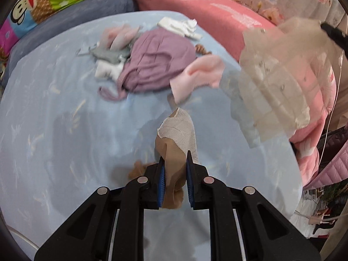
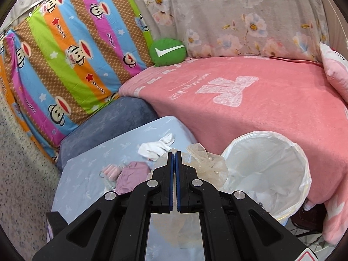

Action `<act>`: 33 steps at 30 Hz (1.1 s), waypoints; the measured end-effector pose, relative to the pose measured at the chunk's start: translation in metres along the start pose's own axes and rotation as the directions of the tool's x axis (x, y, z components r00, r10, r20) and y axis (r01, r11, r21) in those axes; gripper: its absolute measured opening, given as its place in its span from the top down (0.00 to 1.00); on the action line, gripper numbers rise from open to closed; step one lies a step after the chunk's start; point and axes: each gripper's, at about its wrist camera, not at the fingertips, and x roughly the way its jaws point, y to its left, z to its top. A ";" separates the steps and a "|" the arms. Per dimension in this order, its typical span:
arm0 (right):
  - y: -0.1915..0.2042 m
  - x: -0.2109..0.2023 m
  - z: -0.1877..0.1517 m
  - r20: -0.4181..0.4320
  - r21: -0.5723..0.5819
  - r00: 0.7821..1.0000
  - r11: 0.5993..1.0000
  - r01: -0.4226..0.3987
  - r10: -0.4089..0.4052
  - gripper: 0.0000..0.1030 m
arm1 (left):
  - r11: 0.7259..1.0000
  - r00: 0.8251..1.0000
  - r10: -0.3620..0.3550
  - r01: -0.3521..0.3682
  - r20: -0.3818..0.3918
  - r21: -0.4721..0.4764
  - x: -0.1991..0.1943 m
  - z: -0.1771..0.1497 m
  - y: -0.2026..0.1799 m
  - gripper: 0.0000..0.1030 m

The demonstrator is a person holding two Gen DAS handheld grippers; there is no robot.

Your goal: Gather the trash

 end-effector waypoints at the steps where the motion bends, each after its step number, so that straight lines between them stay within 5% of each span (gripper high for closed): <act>1: 0.004 0.000 -0.001 -0.001 -0.007 1.000 1.000 -0.002 0.002 0.99 | 1.000 1.000 -0.004 0.004 0.000 -0.005 -0.003 -0.004 0.001 0.84; 15: -0.014 -0.022 0.021 0.053 -0.007 0.998 0.999 0.043 -0.043 0.99 | 0.994 0.981 -0.091 0.080 0.171 0.069 -0.034 0.062 -0.049 0.84; 33: -0.117 -0.030 0.066 0.060 0.090 0.981 0.979 0.180 -0.186 0.98 | 0.958 0.961 -0.211 0.168 0.178 0.231 -0.004 0.139 -0.160 0.83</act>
